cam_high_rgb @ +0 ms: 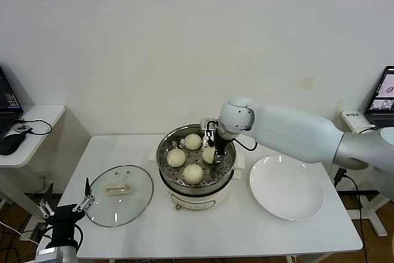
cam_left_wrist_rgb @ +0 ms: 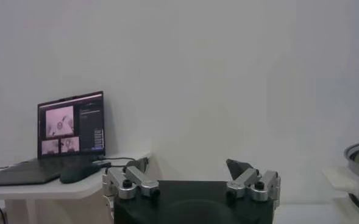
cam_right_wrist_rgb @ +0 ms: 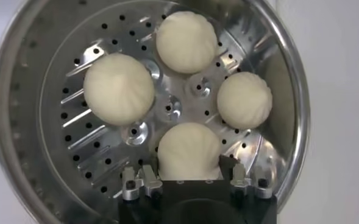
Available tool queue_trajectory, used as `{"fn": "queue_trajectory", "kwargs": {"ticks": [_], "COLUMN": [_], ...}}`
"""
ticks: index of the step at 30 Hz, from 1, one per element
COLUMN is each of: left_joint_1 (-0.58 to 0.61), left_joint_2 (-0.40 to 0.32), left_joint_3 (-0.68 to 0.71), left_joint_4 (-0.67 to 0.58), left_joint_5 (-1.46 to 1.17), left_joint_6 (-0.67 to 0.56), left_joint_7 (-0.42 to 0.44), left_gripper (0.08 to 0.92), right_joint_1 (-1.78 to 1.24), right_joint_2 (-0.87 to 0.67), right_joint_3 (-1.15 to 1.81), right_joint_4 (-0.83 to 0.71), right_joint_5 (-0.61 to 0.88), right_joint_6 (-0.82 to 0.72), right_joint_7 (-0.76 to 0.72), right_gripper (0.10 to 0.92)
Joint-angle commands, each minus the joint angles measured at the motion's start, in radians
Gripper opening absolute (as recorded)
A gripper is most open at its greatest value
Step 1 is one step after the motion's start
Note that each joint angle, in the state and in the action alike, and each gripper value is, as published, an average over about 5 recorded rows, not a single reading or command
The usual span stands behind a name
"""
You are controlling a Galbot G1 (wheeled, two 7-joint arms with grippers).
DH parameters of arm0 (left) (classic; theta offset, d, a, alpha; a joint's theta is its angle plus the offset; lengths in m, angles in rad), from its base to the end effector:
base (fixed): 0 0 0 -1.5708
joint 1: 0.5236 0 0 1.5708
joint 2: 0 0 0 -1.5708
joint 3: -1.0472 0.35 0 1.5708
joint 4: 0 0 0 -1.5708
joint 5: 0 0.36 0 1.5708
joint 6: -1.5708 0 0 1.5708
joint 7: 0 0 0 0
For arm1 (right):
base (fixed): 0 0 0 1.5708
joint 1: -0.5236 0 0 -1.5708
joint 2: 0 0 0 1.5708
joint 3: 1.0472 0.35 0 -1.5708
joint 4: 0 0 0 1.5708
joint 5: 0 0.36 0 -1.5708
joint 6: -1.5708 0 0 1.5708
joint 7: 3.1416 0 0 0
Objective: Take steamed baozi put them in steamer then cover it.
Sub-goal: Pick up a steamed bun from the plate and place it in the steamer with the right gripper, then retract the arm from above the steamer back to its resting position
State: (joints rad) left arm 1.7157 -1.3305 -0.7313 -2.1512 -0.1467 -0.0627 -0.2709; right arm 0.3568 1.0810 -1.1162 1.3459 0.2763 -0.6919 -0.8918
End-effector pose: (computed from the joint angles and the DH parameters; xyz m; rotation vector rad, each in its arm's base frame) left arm 0.1485 0.0966 -0.2873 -0.4606 3.0710 0.2607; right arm 0.5328 0.1065 -0.1142 1.2688 -1.5221 1.3833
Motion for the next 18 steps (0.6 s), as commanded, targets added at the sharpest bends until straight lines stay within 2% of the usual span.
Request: {"fn": "queue_trajectory", "kwargs": {"ticks": [1, 4, 10, 15, 18], "left_joint_1": [0.000, 0.000, -0.001, -0.007, -0.010], "left_joint_2": [0.001, 0.003, 0.008, 0.009, 0.011], "left_joint_3": [-0.003, -0.008, -0.014, -0.008, -0.005], "left_joint_4": [-0.001, 0.000, 0.001, 0.005, 0.008], "left_joint_5": [0.000, -0.002, -0.007, -0.006, -0.004], "left_joint_6": [0.001, 0.001, 0.001, 0.001, 0.002], "left_joint_7": [0.000, 0.001, 0.001, 0.002, 0.002], "left_gripper": [0.823, 0.823, 0.823, 0.823, 0.823], "right_joint_1": [-0.009, 0.019, 0.039, -0.087, -0.263], "right_joint_2": [-0.025, -0.076, -0.229, -0.390, -0.480], "right_joint_3": [0.037, 0.074, 0.167, 0.281, 0.417], "right_joint_4": [0.021, 0.070, 0.199, 0.347, 0.424], "right_joint_5": [-0.010, 0.016, 0.114, 0.261, 0.307], "right_joint_6": [0.000, 0.001, 0.001, 0.013, 0.086], "right_joint_7": [0.009, 0.000, 0.063, 0.336, 0.541], "right_gripper": [0.772, 0.814, 0.823, 0.823, 0.823]}}
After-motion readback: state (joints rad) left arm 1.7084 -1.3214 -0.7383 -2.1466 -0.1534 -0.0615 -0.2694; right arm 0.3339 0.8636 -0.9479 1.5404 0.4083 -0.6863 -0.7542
